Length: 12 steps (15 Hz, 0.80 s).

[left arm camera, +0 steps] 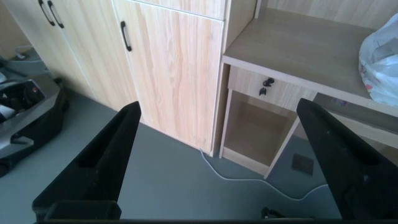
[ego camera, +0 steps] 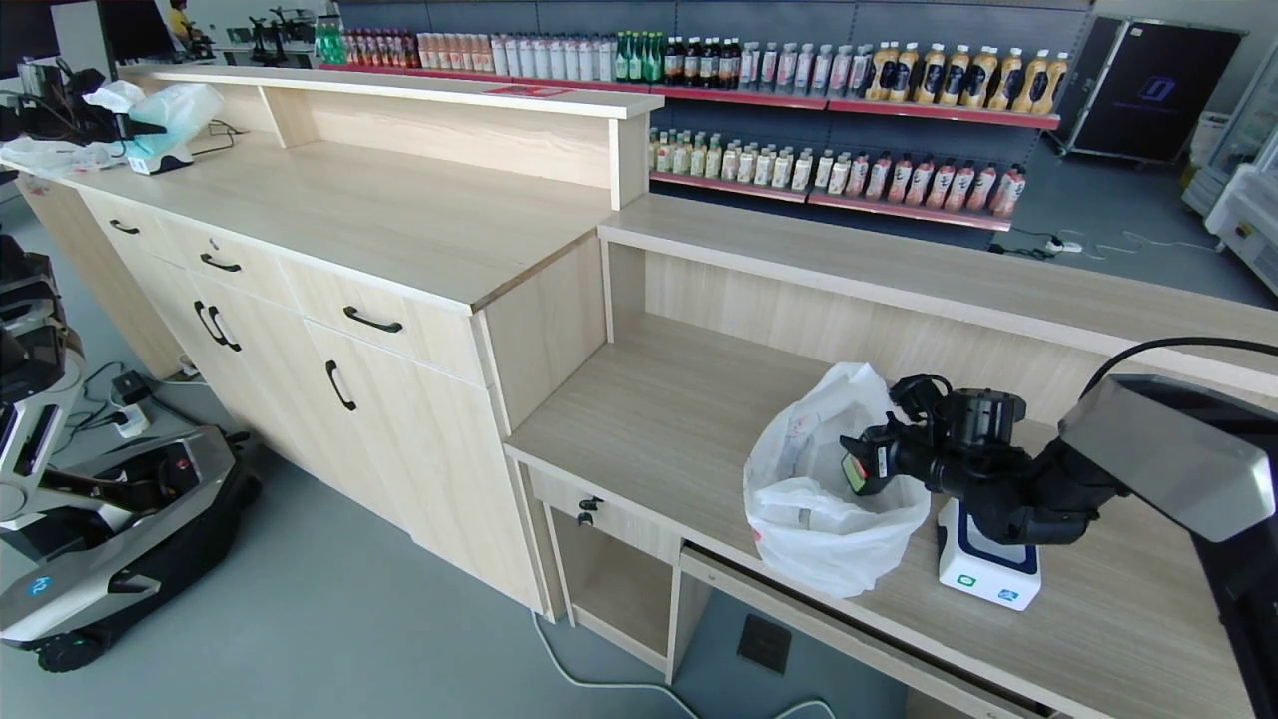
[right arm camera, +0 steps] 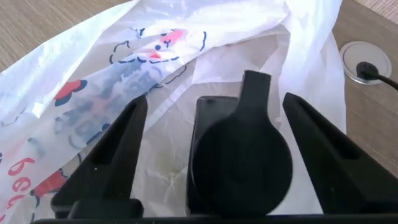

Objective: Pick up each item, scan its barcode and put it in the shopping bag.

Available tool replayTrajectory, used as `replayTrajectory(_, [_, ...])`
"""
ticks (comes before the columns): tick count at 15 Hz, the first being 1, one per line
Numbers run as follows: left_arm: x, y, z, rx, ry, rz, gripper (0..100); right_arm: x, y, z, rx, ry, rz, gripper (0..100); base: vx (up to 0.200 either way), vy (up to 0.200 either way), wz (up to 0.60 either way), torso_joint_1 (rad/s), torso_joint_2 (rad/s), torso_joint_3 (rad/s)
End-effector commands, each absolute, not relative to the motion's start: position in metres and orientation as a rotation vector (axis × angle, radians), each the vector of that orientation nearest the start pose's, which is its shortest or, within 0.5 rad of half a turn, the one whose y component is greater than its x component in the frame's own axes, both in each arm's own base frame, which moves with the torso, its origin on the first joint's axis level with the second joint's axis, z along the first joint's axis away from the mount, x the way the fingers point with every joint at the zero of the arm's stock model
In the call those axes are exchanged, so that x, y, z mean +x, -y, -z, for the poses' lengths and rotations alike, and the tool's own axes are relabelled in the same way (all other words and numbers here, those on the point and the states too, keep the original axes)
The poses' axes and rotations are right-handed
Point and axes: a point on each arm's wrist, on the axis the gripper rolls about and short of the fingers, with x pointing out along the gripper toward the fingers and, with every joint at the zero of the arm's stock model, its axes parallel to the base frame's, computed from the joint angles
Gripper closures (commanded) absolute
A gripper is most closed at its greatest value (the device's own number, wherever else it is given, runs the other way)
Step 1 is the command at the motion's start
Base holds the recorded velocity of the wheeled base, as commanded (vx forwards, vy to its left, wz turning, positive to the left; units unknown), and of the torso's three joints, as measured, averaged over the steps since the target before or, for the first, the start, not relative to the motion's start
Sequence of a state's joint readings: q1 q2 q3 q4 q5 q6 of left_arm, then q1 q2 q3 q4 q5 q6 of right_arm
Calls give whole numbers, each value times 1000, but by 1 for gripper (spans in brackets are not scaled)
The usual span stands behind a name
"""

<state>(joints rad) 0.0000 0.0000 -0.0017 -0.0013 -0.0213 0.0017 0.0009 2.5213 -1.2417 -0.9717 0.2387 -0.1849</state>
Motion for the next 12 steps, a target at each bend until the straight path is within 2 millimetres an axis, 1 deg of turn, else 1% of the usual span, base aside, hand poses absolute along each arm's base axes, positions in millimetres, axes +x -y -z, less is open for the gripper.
replayTrajectory(1, [-23,0,-76,2,3,21,0,464,-6,2,-145,-284,-266,0,0,0,0,0,0,0])
replayTrajectory(2, [-23,0,-76,2,3,21,0,463,-6,-6,-147,-269,-264,0,0,0,0,0,0,0])
replayTrajectory(3, [-23,0,-76,2,3,21,0,461,-6,-21,-149,-245,-261,0,0,0,0,0,0,0])
replayTrajectory(4, [-23,0,-76,2,3,21,0,452,-6,-51,-148,-203,-257,0,0,0,0,0,0,0])
replayTrajectory(5, [-23,0,-76,2,3,21,0,438,-5,-83,-153,-160,-252,0,0,0,0,0,0,0])
replayTrajectory(6, [-23,0,-76,2,3,21,0,418,-2,-111,-164,-124,-242,0,0,0,0,0,0,0])
replayTrajectory(7, [-23,0,-76,2,3,21,0,395,7,-134,-178,-95,-214,0,0,0,0,0,0,0])
replayTrajectory(8, [-23,0,-76,2,3,21,0,383,14,-143,-192,-88,-197,0,0,0,0,0,0,0])
replayTrajectory(9, [-23,0,-76,2,3,21,0,343,33,-162,-251,-81,-137,0,0,0,0,0,0,0])
replayTrajectory(10, [-23,0,-76,2,3,21,0,325,41,-165,-272,-93,-104,0,0,0,0,0,0,0])
replayTrajectory(11, [-23,0,-76,2,3,21,0,286,60,-170,-345,-133,-30,0,0,0,-600,2,2,2])
replayTrajectory(12, [-23,0,-76,2,3,21,0,267,73,-177,-378,-135,32,0,0,0,-600,2,2,2])
